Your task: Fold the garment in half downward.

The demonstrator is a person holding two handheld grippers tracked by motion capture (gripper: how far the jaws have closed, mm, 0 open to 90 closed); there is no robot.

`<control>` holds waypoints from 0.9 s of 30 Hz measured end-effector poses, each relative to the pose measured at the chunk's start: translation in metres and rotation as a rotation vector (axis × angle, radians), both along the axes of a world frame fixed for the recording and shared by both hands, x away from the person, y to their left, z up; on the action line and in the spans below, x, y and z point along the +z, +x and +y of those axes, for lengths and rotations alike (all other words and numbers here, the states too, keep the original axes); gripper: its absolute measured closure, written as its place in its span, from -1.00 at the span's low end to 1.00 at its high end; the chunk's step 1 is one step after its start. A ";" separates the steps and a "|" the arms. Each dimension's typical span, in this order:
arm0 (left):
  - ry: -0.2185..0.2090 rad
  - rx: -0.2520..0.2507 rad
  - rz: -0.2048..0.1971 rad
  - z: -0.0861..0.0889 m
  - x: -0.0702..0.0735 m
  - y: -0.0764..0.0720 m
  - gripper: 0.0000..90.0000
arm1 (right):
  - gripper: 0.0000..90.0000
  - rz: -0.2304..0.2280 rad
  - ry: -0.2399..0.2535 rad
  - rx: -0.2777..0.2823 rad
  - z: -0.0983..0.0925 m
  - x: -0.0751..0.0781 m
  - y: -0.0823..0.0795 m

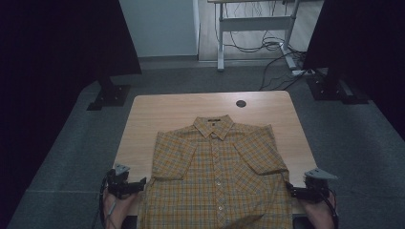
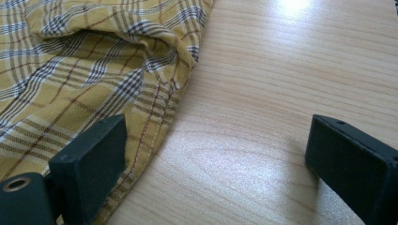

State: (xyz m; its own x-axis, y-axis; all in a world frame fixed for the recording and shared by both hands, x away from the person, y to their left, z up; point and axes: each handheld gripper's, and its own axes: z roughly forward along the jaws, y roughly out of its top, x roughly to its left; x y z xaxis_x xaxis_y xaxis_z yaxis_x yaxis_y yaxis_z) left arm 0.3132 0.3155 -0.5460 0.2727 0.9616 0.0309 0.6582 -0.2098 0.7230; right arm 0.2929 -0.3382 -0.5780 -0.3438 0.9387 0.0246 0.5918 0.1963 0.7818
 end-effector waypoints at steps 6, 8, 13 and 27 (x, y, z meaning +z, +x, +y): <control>-0.006 -0.012 -0.028 -0.002 0.012 0.005 -0.87 | -0.86 -0.001 0.001 0.001 0.000 0.000 0.000; -0.014 -0.020 -0.036 -0.003 0.016 0.007 -0.87 | -0.86 -0.001 0.001 0.001 0.000 0.000 0.000; -0.046 -0.037 -0.061 -0.008 0.026 0.016 -0.86 | -0.86 -0.002 0.002 0.001 0.000 0.000 0.000; -0.078 -0.107 -0.094 -0.034 0.040 0.054 -0.86 | -0.86 -0.005 0.004 0.003 -0.001 -0.001 -0.001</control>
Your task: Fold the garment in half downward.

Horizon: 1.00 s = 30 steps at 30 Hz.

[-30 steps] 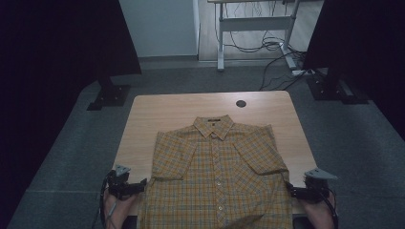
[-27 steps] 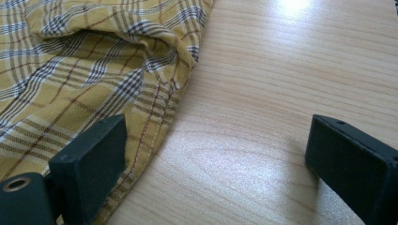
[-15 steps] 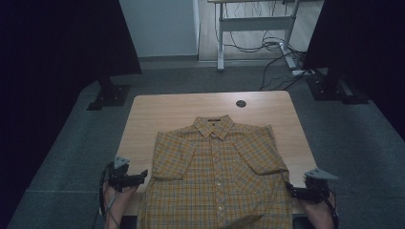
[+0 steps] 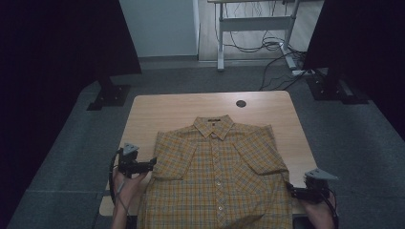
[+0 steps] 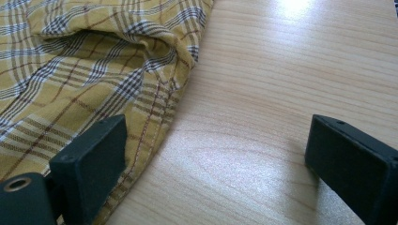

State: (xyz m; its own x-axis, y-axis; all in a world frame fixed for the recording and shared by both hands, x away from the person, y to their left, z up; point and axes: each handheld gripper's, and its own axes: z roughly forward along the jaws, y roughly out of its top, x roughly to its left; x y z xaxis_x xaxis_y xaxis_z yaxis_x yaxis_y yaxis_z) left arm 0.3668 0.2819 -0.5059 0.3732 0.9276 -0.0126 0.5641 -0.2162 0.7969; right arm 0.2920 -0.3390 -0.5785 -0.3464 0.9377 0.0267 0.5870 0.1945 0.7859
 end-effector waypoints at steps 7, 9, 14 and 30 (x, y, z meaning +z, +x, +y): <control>-0.001 -0.021 0.000 -0.013 -0.003 0.017 -0.86 | -0.86 0.000 0.000 0.000 0.000 0.000 0.000; -0.004 -0.026 0.002 -0.017 -0.005 0.022 -0.86 | -0.86 0.000 0.000 0.000 0.000 0.000 0.000; -0.008 -0.030 0.004 -0.023 -0.009 0.032 -0.86 | -0.86 -0.001 0.001 -0.001 0.000 0.000 0.000; 0.067 0.032 0.047 -0.038 -0.034 0.059 -0.86 | -0.86 -0.002 -0.001 -0.001 0.000 0.000 0.000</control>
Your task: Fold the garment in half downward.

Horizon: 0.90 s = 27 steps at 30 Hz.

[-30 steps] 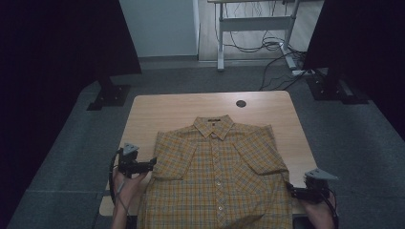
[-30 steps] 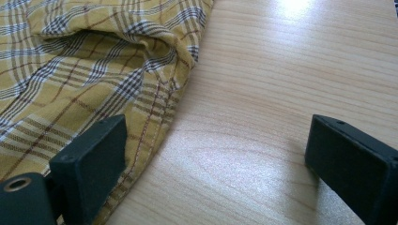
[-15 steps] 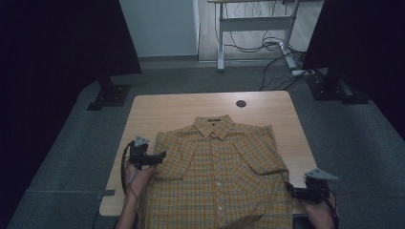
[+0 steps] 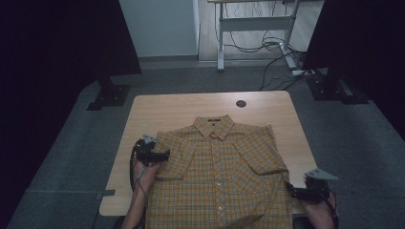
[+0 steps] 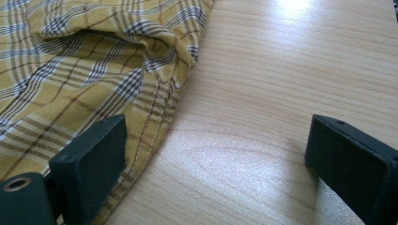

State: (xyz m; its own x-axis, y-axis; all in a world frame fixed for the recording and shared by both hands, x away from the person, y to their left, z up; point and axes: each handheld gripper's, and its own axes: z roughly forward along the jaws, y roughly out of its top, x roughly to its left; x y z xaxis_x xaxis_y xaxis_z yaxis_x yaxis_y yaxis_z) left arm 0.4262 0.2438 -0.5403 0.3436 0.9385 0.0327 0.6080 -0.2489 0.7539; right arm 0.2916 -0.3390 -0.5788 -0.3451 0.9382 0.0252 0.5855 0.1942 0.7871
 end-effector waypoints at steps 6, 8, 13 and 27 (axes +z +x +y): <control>0.019 0.014 0.045 -0.001 -0.010 0.006 -0.86 | -0.86 0.000 0.000 -0.001 0.000 0.000 0.000; 0.001 0.018 0.041 0.001 -0.013 0.006 -0.88 | -0.86 0.000 0.000 -0.002 0.000 0.000 0.000; -0.002 0.010 0.025 0.003 -0.015 0.005 -0.91 | -0.86 0.001 -0.002 -0.006 0.001 0.000 0.000; -0.002 0.017 0.024 0.002 -0.015 0.005 -0.92 | -0.83 0.014 0.020 -0.001 0.003 0.015 0.007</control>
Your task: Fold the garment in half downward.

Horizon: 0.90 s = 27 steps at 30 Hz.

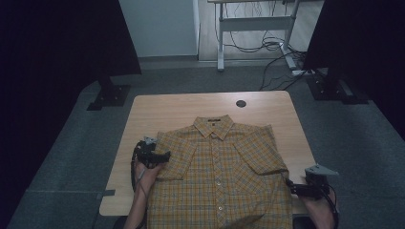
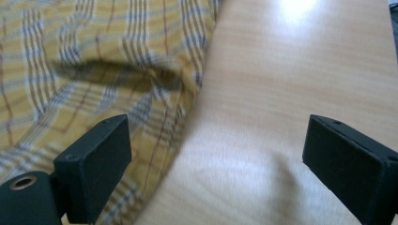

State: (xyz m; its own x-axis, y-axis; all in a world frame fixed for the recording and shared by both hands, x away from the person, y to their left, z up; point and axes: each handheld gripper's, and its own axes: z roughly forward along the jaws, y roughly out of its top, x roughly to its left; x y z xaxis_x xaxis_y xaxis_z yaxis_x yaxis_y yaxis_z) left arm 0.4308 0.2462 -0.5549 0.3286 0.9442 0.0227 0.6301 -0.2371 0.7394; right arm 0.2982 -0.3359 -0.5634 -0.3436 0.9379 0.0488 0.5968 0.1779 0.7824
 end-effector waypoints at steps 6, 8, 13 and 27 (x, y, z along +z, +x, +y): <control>0.001 0.001 0.000 0.000 0.000 -0.001 -0.91 | -0.82 -0.023 0.021 0.014 0.000 0.011 0.012; 0.002 0.001 0.000 0.000 0.000 -0.001 -0.91 | -0.81 -0.024 0.036 0.018 0.000 0.014 0.018; 0.002 0.001 0.000 0.000 0.000 -0.002 -0.91 | -0.81 -0.018 0.040 0.031 0.003 0.017 0.033; 0.002 0.001 0.000 0.000 0.000 -0.002 -0.91 | -0.80 -0.007 0.039 0.046 0.013 0.021 0.064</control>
